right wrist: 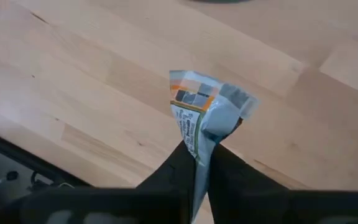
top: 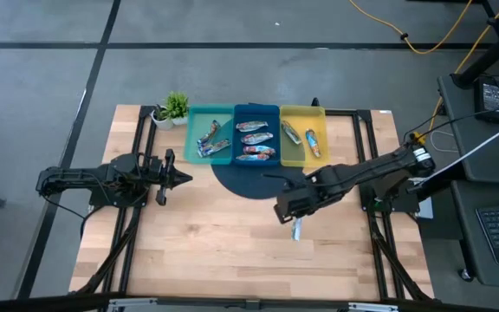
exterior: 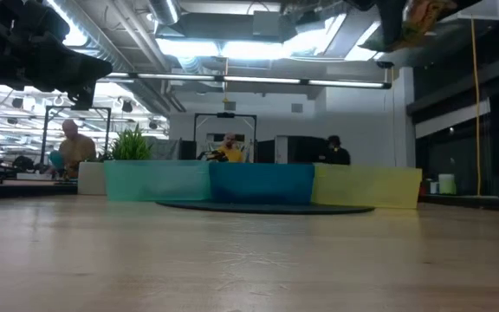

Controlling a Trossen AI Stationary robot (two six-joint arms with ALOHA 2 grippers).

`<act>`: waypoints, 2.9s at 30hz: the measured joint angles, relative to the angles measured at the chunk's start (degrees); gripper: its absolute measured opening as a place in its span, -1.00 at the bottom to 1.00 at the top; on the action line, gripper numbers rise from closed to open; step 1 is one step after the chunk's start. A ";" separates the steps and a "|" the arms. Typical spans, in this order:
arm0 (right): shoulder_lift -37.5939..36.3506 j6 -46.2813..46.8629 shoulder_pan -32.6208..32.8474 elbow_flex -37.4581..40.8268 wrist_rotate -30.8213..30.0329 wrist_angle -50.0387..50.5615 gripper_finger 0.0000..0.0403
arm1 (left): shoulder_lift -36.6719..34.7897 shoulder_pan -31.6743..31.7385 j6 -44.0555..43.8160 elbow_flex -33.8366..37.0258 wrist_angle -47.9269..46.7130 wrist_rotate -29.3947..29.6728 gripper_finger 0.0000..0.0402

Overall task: Pick and place Granola Bars by type
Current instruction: Put the yellow granola bar into the yellow bin, then return to Home Position

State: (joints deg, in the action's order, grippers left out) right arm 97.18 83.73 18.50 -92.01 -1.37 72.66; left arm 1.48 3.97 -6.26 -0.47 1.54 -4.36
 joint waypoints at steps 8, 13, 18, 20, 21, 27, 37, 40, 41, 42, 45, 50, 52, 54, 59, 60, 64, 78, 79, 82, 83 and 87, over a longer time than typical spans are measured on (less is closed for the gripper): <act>-4.65 -3.93 -3.14 0.00 2.15 7.47 -0.90 | 0.00 0.00 0.00 -0.02 0.00 0.02 -0.97; -7.60 -14.76 -11.08 0.00 4.52 12.46 -0.84 | 0.00 0.00 0.00 -0.01 0.00 0.02 -0.98; -9.30 -30.05 -22.44 0.00 6.35 13.86 -0.90 | 0.00 0.00 0.00 0.00 0.00 0.02 -0.96; -9.32 -36.73 -27.58 0.00 7.72 13.86 -0.91 | 0.00 0.00 0.00 -0.01 0.00 0.02 -0.96; -9.31 -40.25 -30.17 0.00 8.28 13.82 -0.91 | 0.02 0.00 0.00 0.00 0.00 0.02 -0.97; -8.29 -57.80 -44.35 -0.01 9.00 14.10 -0.85 | 0.00 0.00 0.00 -0.02 0.00 0.02 -0.98; -3.70 -75.79 -57.12 -6.72 4.26 10.91 -0.90 | 0.00 0.00 0.00 -0.01 0.00 0.02 -0.98; -0.82 -79.56 -59.14 -6.99 2.66 6.33 -0.86 | 0.00 0.00 0.00 -0.01 0.00 0.02 -0.98; 0.49 -79.70 -59.79 -6.99 2.67 5.10 -0.86 | 0.00 0.00 0.00 -0.02 0.00 0.02 -0.97; 1.87 -79.86 -60.20 -6.99 2.67 3.88 -0.86 | 0.00 0.00 0.00 0.00 0.00 0.02 -0.97; 6.16 -82.89 -60.61 -6.99 2.31 1.41 -0.89 | 0.00 0.00 0.00 -0.01 0.00 0.02 -0.96; 13.45 -85.81 -60.91 -6.07 2.62 -0.52 -0.90 | 0.00 0.00 0.00 0.00 0.00 0.02 -0.98; 15.09 -86.53 -61.11 -4.02 2.54 -2.48 -0.87 | 0.00 0.00 0.00 0.00 0.00 0.02 -0.98; 15.77 -87.07 -61.17 -1.82 2.40 -4.66 -0.84 | 0.00 0.00 0.00 0.00 0.00 0.02 -0.98; 15.77 -87.02 -61.79 2.78 3.44 -11.04 -0.85 | 0.00 0.00 0.00 -0.01 0.00 0.02 -0.96; 15.77 -87.03 -62.03 3.77 3.79 -12.43 -0.87 | 0.00 0.00 0.00 -0.02 0.00 0.02 -0.96; 15.77 -86.80 -62.35 6.53 3.98 -14.97 -0.89 | 0.00 0.00 0.00 -0.01 0.00 0.02 -0.98; 12.99 -82.76 -61.71 4.45 3.02 -12.57 -0.18 | 0.01 0.00 0.00 -0.01 0.00 0.02 -0.98; 11.69 -82.43 -61.34 4.18 2.40 -12.82 -0.13 | 0.00 0.00 0.00 -0.02 0.00 0.02 -0.98; 5.95 -82.40 -59.18 3.77 0.42 -15.44 -0.08 | 0.00 0.00 0.00 0.00 0.00 0.02 -0.98; 3.62 -82.43 -58.14 3.76 0.42 -16.89 -0.09 | 0.00 0.00 0.00 -0.01 0.00 0.02 -0.98; -6.45 -82.32 -51.96 4.03 3.98 -25.73 -0.22 | 0.00 0.00 0.00 -0.01 0.00 0.02 -0.96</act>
State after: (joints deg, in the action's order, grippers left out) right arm 90.73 1.41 -33.46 -87.98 2.61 46.93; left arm 1.48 3.97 -6.26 -0.48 1.54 -4.34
